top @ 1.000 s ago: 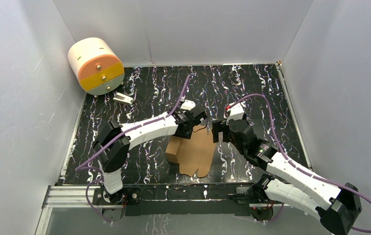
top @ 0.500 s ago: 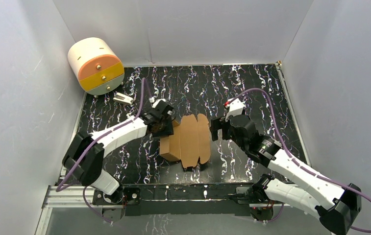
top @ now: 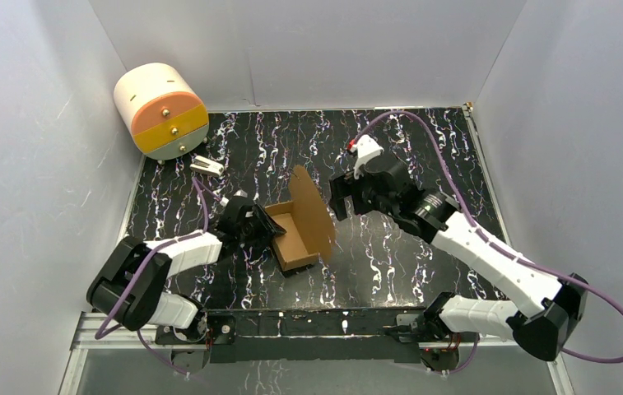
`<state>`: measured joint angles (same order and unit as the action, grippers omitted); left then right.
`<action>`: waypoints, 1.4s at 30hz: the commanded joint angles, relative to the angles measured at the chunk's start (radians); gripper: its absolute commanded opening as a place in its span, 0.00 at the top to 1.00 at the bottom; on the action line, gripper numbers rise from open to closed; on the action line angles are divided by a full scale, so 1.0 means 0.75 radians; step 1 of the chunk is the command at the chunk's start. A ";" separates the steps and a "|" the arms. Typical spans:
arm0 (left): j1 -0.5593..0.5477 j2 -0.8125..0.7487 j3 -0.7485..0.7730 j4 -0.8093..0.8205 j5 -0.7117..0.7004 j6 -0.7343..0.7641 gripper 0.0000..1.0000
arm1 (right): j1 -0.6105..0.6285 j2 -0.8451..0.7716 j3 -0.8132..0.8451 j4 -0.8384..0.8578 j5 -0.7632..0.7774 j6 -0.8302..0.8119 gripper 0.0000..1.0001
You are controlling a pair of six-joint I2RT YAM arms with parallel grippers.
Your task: Fold the paper box
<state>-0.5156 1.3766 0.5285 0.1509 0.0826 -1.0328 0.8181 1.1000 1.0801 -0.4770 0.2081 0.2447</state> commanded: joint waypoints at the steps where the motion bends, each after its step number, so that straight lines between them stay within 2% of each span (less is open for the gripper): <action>1: 0.008 0.057 -0.113 0.452 0.136 -0.234 0.66 | -0.006 0.115 0.183 -0.081 -0.106 -0.081 0.02; 3: 0.008 0.098 -0.118 0.509 0.155 -0.247 0.66 | -0.004 0.189 0.263 -0.128 -0.131 -0.102 0.02; 7: 0.008 0.076 -0.146 0.493 0.120 -0.237 0.60 | -0.005 0.286 0.365 -0.169 -0.210 -0.119 0.04; 17: 0.008 -0.184 -0.124 0.110 -0.090 -0.085 0.41 | 0.004 0.382 0.445 -0.178 -0.314 -0.129 0.07; 24: 0.008 -0.297 -0.142 -0.054 -0.188 -0.051 0.38 | 0.010 0.463 0.472 -0.214 -0.183 -0.137 0.08; 28: 0.010 -0.384 -0.158 -0.129 -0.212 -0.035 0.35 | 0.042 0.523 0.523 -0.218 -0.249 -0.147 0.09; 31: 0.010 -0.457 -0.124 -0.256 -0.252 0.011 0.31 | 0.079 0.581 0.570 -0.247 -0.303 -0.154 0.11; 37: 0.014 -0.565 0.005 -0.519 -0.332 0.139 0.20 | 0.165 0.612 0.691 -0.323 -0.165 -0.157 0.11; 42: 0.043 -0.561 0.143 -0.661 -0.366 0.282 0.11 | 0.186 0.662 0.748 -0.394 -0.113 -0.157 0.11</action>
<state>-0.5068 0.9688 0.5419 -0.2115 -0.1421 -0.9348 0.9520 1.5742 1.5646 -0.7204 0.0685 0.1345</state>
